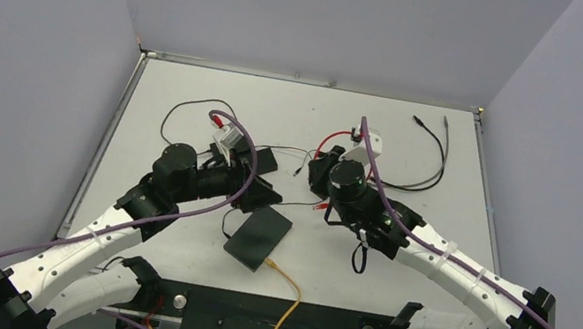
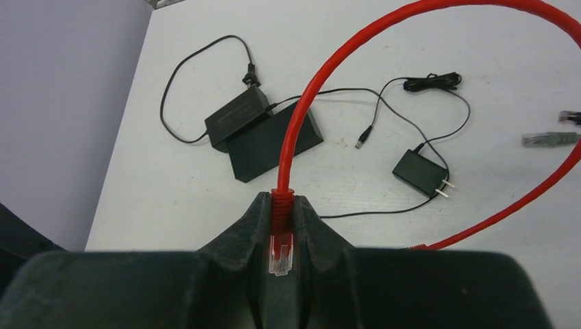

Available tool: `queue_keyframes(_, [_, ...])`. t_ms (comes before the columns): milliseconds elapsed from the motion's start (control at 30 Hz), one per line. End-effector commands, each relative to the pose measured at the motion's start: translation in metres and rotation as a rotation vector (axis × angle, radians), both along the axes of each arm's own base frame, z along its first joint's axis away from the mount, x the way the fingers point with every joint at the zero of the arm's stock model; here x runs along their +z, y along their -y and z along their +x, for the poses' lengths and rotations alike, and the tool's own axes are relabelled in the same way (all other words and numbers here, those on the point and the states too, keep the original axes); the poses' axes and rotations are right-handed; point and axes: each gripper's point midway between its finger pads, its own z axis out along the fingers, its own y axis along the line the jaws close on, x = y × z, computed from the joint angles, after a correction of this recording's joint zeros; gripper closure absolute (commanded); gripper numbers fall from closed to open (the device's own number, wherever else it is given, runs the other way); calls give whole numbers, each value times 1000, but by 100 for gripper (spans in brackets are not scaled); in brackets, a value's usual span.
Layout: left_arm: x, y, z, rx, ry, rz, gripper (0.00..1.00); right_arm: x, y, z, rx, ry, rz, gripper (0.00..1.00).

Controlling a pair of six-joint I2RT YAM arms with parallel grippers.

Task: Insert the plug into the switch port
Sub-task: Pick up the connector from the center of the board.

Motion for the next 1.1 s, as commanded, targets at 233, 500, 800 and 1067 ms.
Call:
queue_keyframes(233, [39, -6, 5, 53, 217, -86, 37, 37, -43, -26, 34, 41, 175, 100])
queue_keyframes(500, [31, -12, 11, 108, 251, -64, 37, 58, -62, -32, 50, 63, 221, 100])
queue_keyframes(800, [28, -19, 18, 169, 266, -58, 37, 61, -78, -37, 70, 62, 217, 100])
queue_keyframes(1067, [35, -18, 20, 171, 285, -73, 39, 64, -90, -39, 84, 63, 222, 100])
